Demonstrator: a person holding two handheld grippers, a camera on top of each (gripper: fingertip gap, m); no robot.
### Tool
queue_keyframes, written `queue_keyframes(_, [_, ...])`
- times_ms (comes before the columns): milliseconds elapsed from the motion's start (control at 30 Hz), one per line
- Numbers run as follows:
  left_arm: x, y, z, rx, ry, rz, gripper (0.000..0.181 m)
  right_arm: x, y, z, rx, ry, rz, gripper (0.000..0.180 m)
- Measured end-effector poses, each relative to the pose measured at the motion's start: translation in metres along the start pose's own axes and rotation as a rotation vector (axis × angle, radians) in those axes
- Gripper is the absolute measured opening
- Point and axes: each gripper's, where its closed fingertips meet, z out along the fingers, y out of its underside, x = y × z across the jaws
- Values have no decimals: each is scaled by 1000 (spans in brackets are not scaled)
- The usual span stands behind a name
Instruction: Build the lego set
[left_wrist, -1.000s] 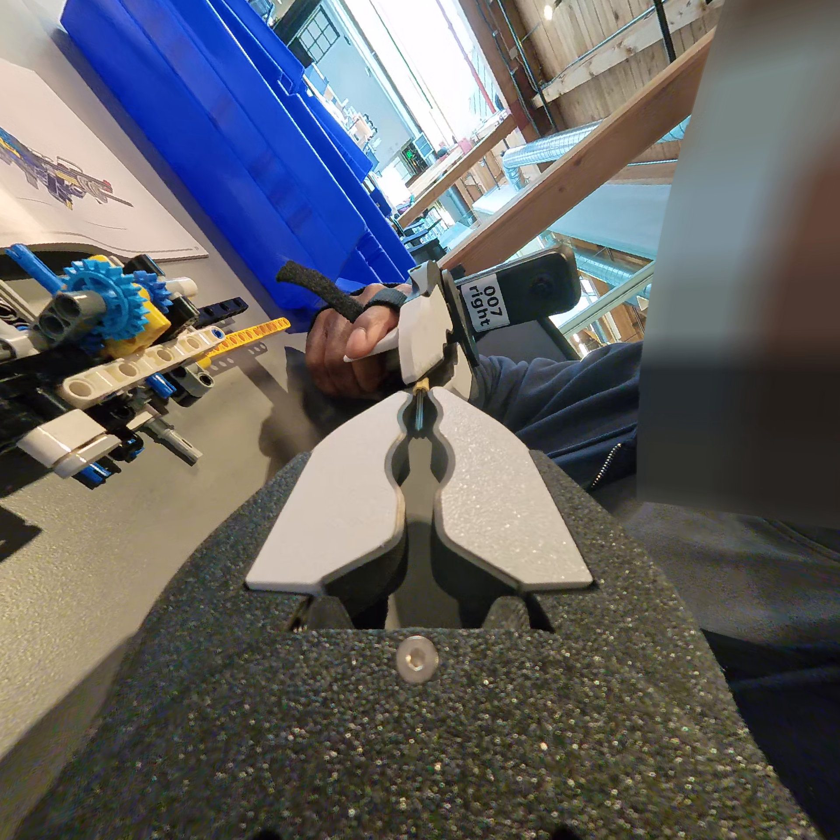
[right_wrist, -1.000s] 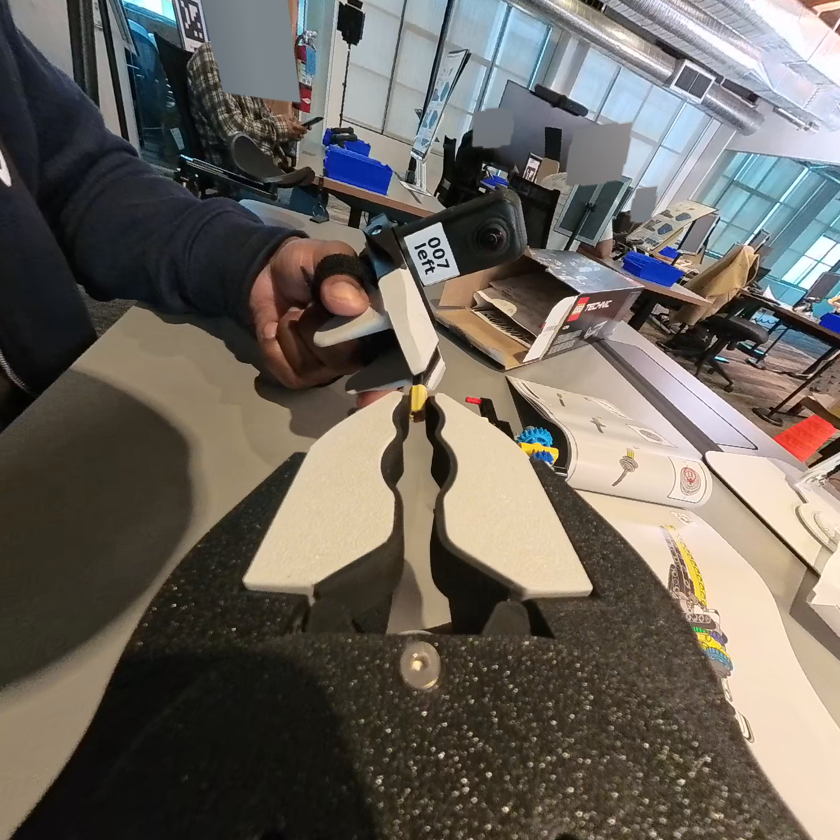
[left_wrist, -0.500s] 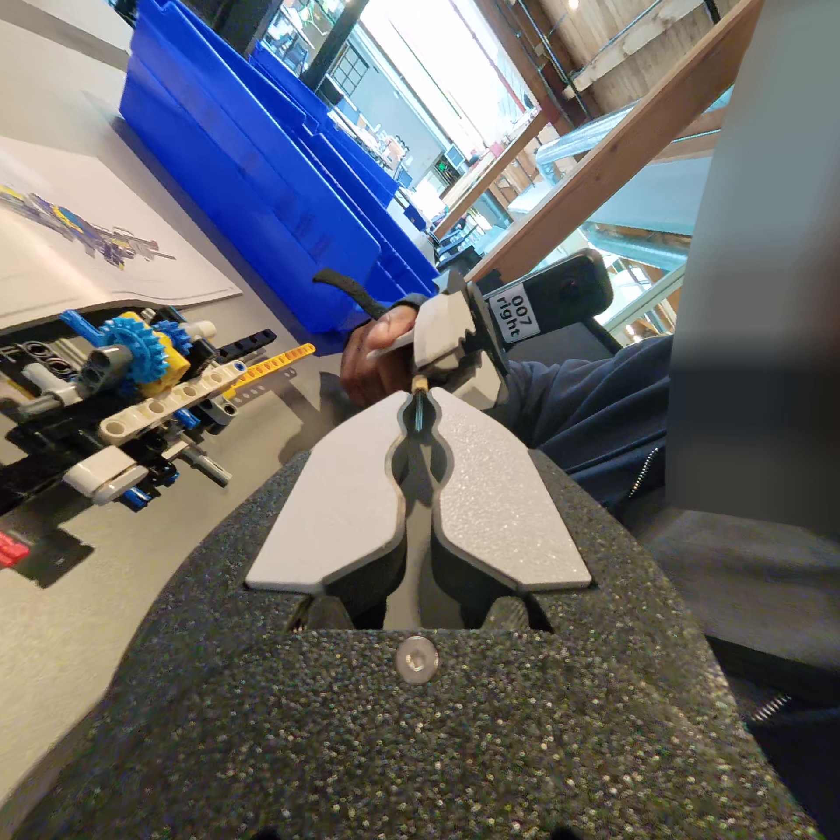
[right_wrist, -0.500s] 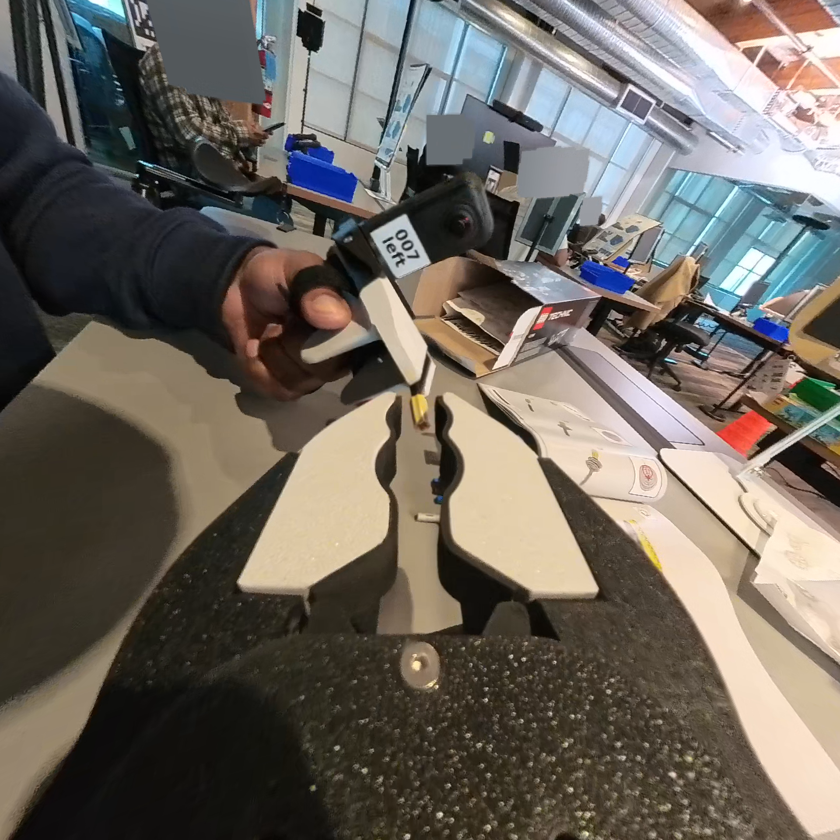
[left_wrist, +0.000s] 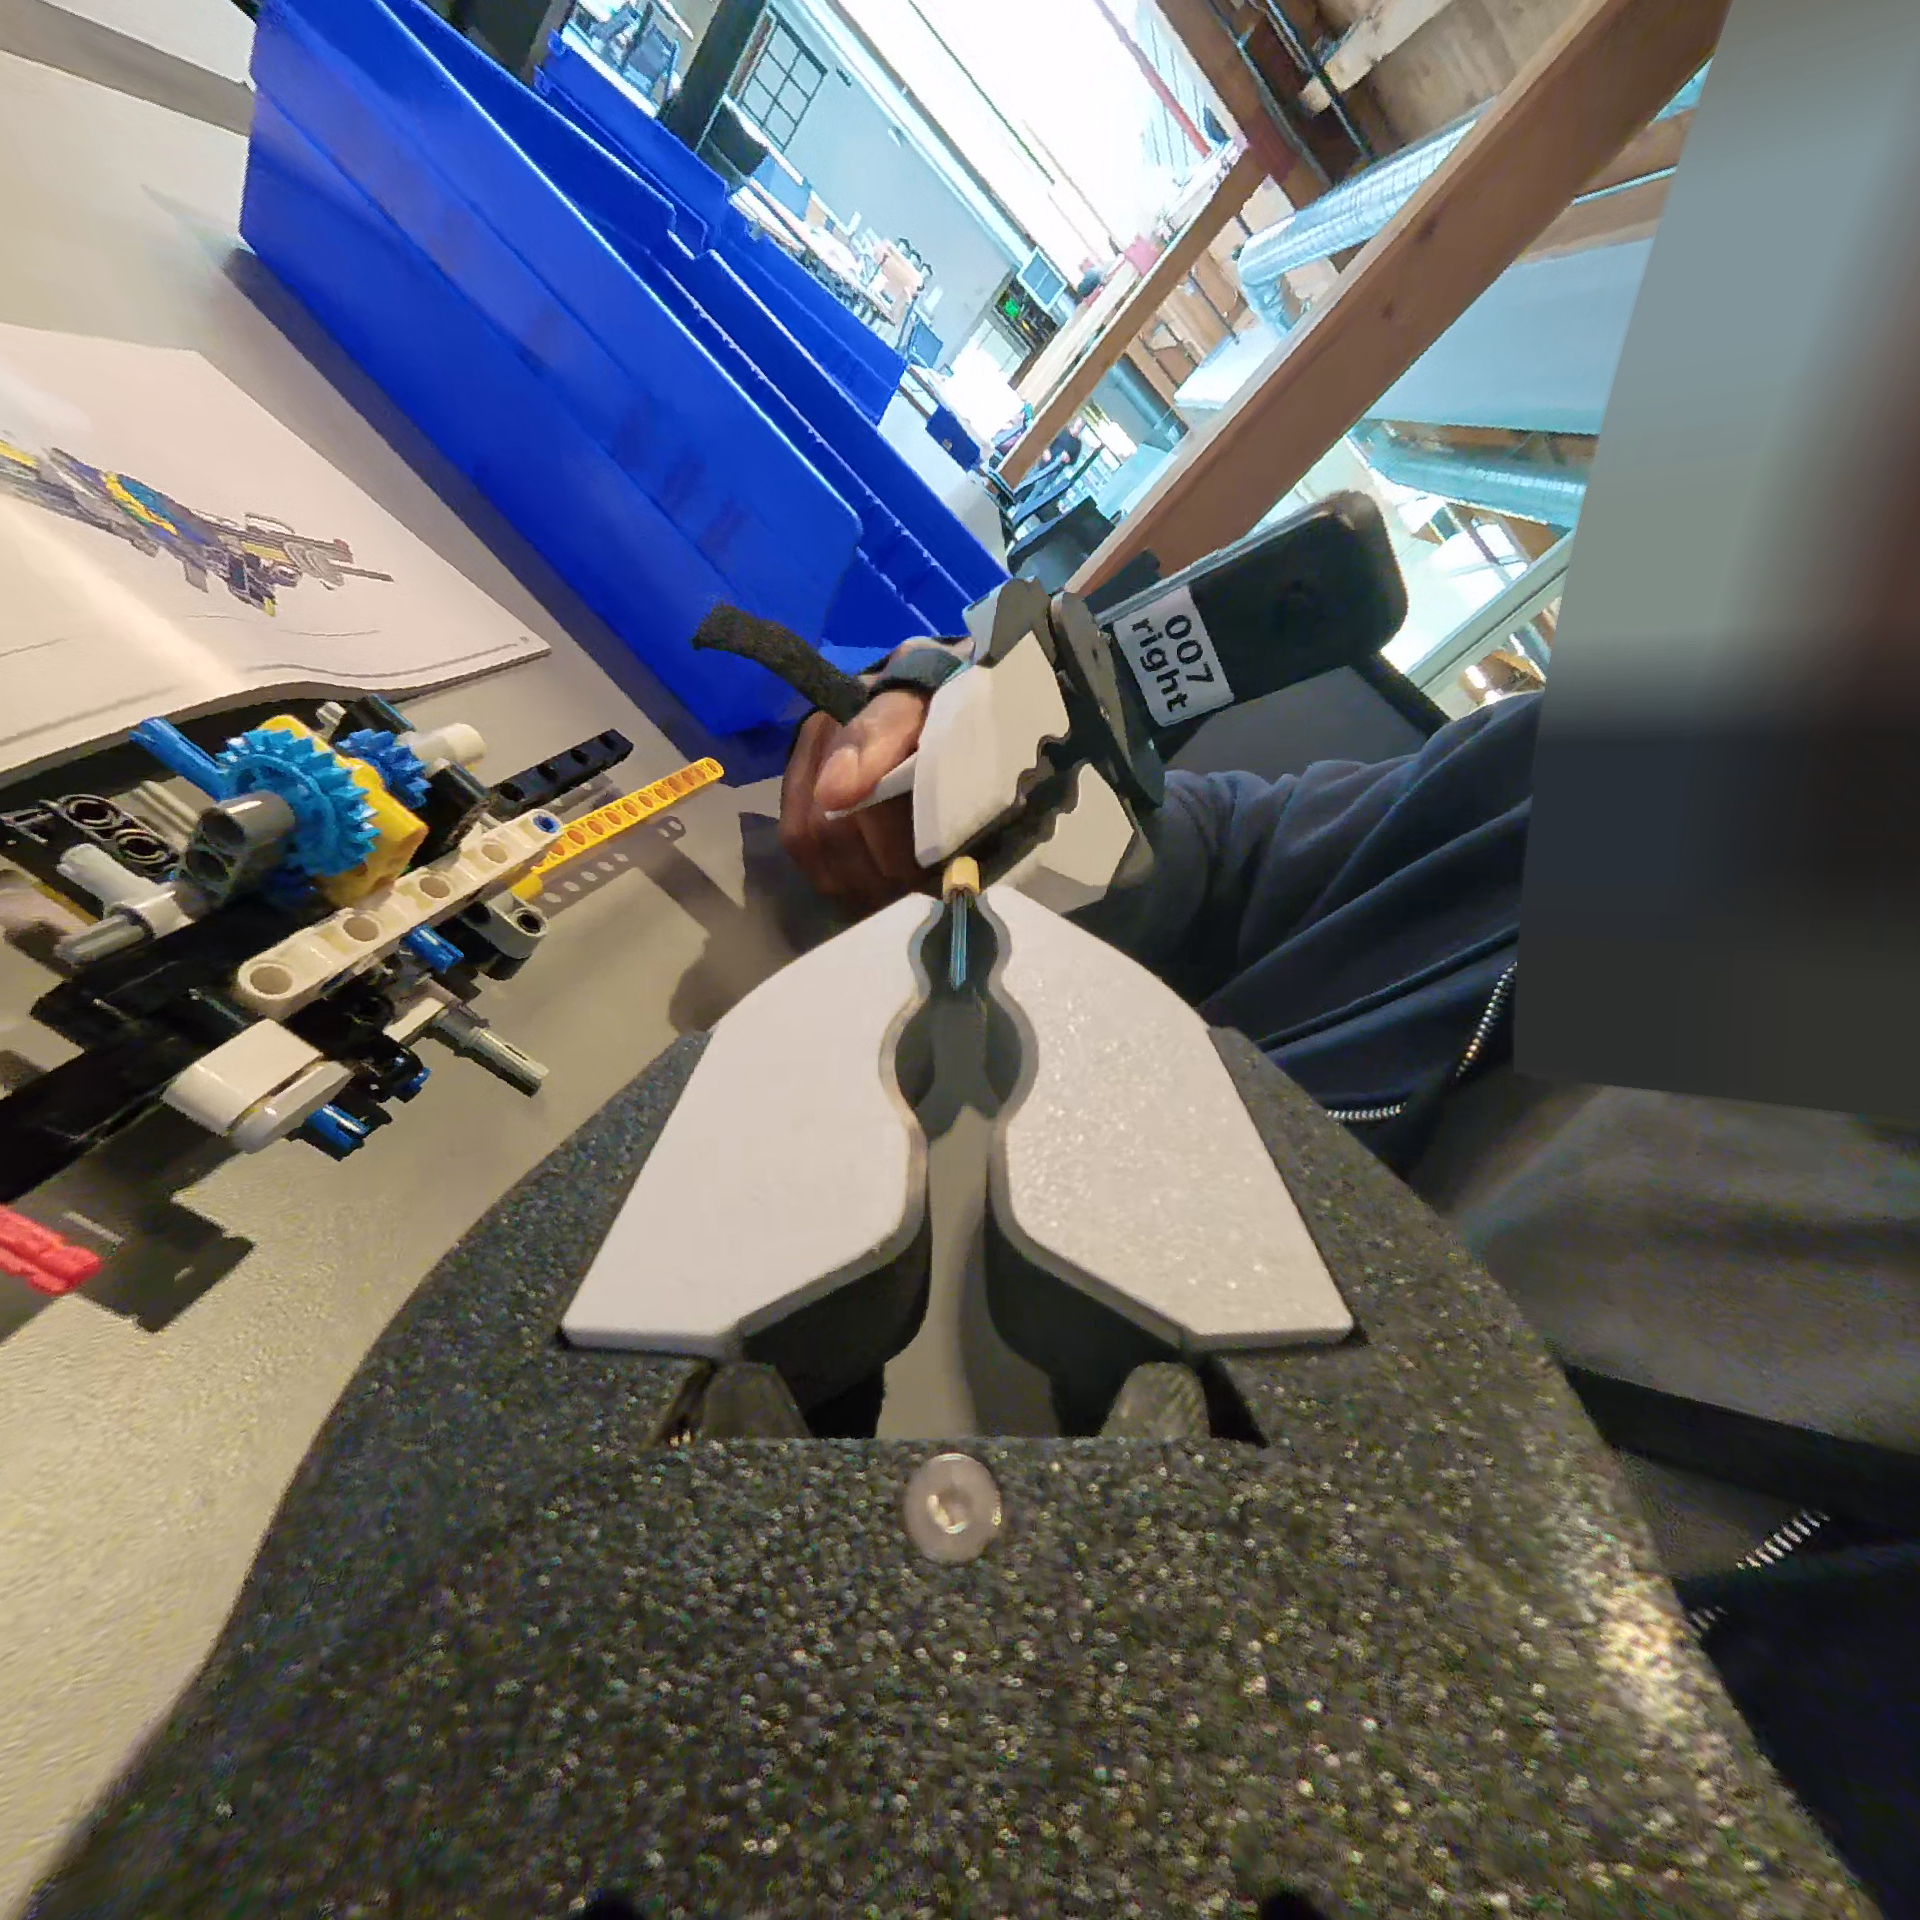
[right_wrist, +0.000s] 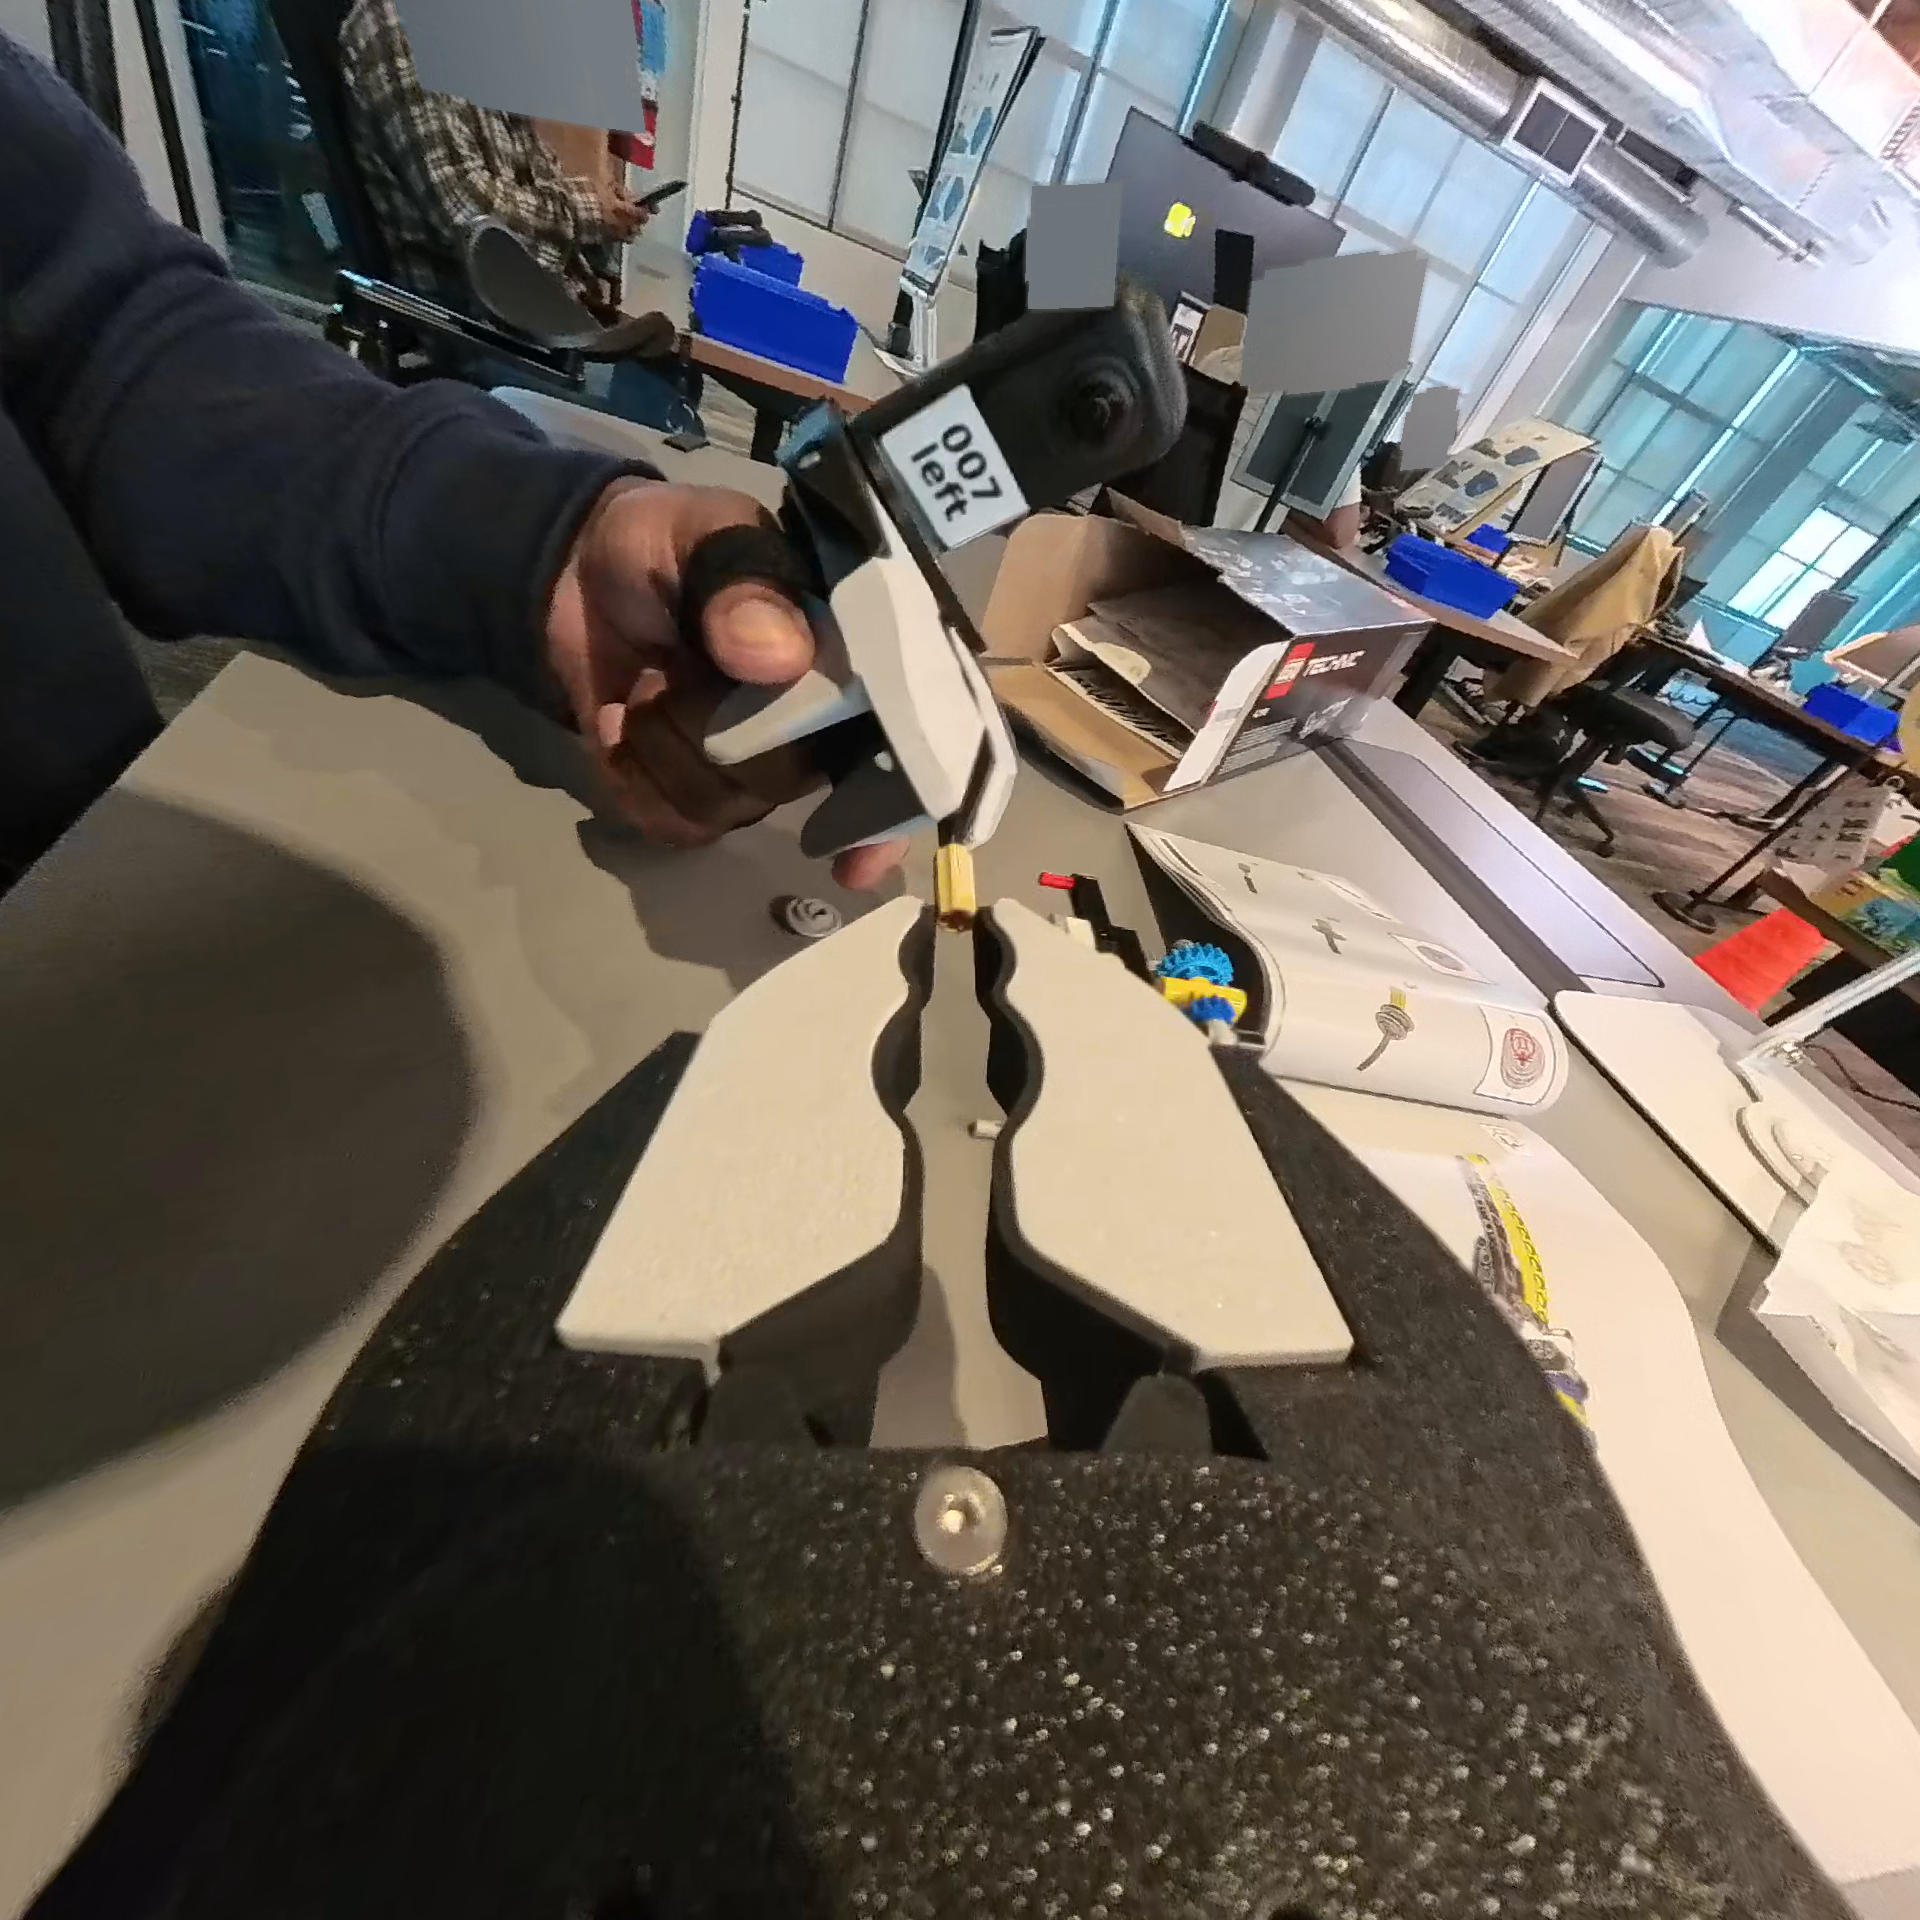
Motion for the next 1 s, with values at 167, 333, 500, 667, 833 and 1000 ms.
queue_keyframes(167, [1,4,2,-20,-7,16,4,-4,1,-1,7,-52,23,6])
queue_keyframes(333, [0,6,2,-31,-17,17,4,-7,4,1,-4,-63,12,6])
queue_keyframes(500, [-2,8,2,-32,-14,-6,4,-8,6,1,-15,-73,11,6])
queue_keyframes(667, [-2,9,2,-34,-6,-17,4,-9,6,2,-15,-76,6,6])
queue_keyframes(833, [-3,9,2,-27,-3,-30,4,-9,6,3,-16,-77,9,6])
queue_keyframes(1000, [-3,9,3,-28,2,-37,4,-10,6,3,-19,-83,4,6])
